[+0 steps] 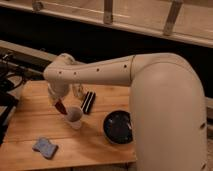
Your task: Place the pepper in the ceramic cup
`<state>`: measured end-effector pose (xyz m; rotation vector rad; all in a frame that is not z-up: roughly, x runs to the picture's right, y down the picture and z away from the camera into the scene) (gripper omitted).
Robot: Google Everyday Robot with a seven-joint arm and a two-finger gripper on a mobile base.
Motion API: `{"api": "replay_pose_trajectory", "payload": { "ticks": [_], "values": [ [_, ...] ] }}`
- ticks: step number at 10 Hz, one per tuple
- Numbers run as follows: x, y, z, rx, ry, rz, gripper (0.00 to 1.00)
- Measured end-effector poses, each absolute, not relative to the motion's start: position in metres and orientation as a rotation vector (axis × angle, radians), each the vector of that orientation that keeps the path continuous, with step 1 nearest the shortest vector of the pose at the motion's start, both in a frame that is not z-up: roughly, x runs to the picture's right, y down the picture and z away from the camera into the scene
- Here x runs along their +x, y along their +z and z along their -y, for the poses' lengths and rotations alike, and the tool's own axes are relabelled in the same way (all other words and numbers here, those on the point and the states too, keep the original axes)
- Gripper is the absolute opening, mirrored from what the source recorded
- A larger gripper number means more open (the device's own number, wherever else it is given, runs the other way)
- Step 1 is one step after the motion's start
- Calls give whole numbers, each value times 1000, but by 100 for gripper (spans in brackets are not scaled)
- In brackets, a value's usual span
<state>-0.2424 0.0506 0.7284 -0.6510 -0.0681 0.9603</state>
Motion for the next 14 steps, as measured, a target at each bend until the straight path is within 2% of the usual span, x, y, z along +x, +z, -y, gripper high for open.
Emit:
{"api": "replay_pose_trajectory", "payload": {
  "ticks": [2,3,6,9,10,12,13,14],
  "values": [
    [-227,727,-44,-657,984,60,3],
    [-221,727,-45,-664,998,56,8],
    [-201,737,-57,-724,1087,65,40],
    [-177,760,-80,-831,1297,58,67],
    [-177,763,-86,-833,1344,39,68],
    [-185,762,-83,-812,1321,33,58],
    [-185,760,-80,-808,1286,48,57],
    [-182,759,-79,-813,1279,56,63]
  ]
}}
